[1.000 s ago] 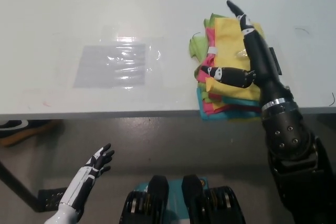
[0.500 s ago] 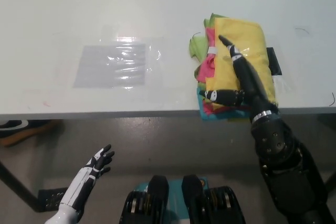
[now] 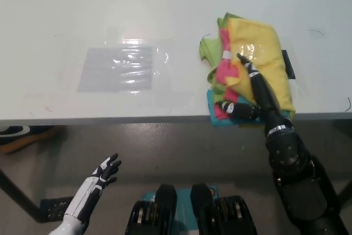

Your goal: A stack of folded microfibre clothes with a single fold is kept infront of the robot. the robot uses its right hand to grab one end of the clothes and pulla it away from the other end to unfold

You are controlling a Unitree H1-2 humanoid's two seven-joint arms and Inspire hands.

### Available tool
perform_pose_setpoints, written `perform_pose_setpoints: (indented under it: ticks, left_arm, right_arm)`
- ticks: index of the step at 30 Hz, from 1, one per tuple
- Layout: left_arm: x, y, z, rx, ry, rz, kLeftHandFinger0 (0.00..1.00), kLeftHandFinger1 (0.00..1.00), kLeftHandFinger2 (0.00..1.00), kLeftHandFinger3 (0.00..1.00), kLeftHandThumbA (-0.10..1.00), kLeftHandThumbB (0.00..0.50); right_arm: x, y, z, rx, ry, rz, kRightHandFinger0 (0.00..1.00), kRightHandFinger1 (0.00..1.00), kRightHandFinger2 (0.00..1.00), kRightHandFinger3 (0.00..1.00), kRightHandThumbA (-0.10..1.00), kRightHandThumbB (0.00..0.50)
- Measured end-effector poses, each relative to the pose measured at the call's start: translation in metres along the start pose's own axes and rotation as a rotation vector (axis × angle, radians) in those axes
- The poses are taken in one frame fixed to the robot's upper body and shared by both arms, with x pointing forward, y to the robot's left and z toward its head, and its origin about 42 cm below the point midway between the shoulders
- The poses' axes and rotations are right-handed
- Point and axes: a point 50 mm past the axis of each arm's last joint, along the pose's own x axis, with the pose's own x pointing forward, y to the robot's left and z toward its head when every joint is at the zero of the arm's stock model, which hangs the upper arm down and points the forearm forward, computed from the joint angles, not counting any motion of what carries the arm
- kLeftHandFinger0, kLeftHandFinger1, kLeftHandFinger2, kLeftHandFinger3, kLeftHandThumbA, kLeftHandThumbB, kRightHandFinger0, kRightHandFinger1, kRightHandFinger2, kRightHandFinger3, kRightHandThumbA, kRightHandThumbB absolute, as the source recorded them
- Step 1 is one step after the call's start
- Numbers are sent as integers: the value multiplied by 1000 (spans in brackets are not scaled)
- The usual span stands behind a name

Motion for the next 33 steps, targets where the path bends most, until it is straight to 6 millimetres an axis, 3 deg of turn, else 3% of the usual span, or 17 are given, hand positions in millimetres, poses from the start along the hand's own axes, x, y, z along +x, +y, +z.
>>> perform_pose_setpoints:
  ticks: [1, 4, 6, 8, 10, 11, 12, 14, 16, 18, 22, 25, 28, 32, 33]
  left_arm:
    - [0, 0, 0, 2, 0, -1, 1000, 1000, 1000, 1000, 1000, 128]
    - [0, -1, 0, 5, 2, -2, 1000, 1000, 1000, 1000, 1000, 148]
    - [0, -1, 0, 7, 2, -2, 1000, 1000, 1000, 1000, 1000, 161]
    - [1, 0, 0, 11, 0, -2, 1000, 1000, 1000, 1000, 1000, 163]
    - [1, -1, 1, 16, 0, -3, 1000, 1000, 1000, 1000, 1000, 168]
    - [1, -1, 1, 19, 0, -4, 1000, 1000, 1000, 1000, 1000, 161]
    - [2, -1, 1, 21, 1, -5, 1000, 1000, 1000, 1000, 1000, 156]
    - [3, -1, 2, 27, -3, -7, 1000, 1000, 1000, 1000, 1000, 150]
    - [5, -1, 3, 31, -7, -8, 1000, 1000, 1000, 1000, 1000, 139]
    - [7, 0, 5, 36, -12, -9, 1000, 1000, 1000, 1000, 1000, 128]
    - [10, 0, 7, 39, -19, -9, 1000, 1000, 1000, 1000, 994, 115]
    - [10, 0, 7, 39, -19, -10, 1000, 1000, 1000, 1000, 991, 102]
    - [11, 0, 7, 39, -19, -10, 1000, 1000, 1000, 1000, 990, 104]
    - [11, 0, 7, 39, -18, -10, 1000, 1000, 1000, 1000, 982, 97]
    - [11, 0, 7, 39, -18, -10, 1000, 1000, 1000, 1000, 981, 99]
  right_arm:
    - [1, 0, -2, 15, -3, -25, 16, 150, 281, 267, 581, 62]
    - [4, -4, -3, 43, -27, -100, 18, 206, 373, 160, 588, 17]
    - [6, -8, -4, 67, -44, -145, 2, 114, 242, 118, 590, 25]
    - [8, -12, -5, 98, -59, -193, 0, 48, 224, 58, 607, 35]
    - [8, -16, -5, 124, -69, -224, 18, 137, 389, 47, 635, 39]
    - [8, -17, -6, 136, -74, -236, 72, 269, 562, 57, 628, 38]
    - [8, -17, -5, 146, -77, -243, 106, 372, 664, 106, 620, 37]
    - [8, -18, -5, 169, -81, -256, 151, 451, 697, 210, 611, 42]
    - [8, -18, -5, 184, -86, -259, 164, 451, 702, 382, 602, 22]
    - [8, -18, -5, 202, -91, -263, 155, 423, 675, 472, 596, 26]
    - [7, -19, -8, 232, -93, -271, 135, 382, 622, 481, 622, 24]
    - [7, -21, -9, 257, -98, -288, 82, 280, 520, 448, 638, 0]
    - [6, -29, -13, 319, -80, -335, 21, 200, 474, 480, 616, 20]
    - [4, -42, -24, 433, -40, -406, 4, 245, 628, 719, 744, 27]
    - [3, -44, -26, 458, -33, -419, 4, 293, 680, 745, 695, 35]
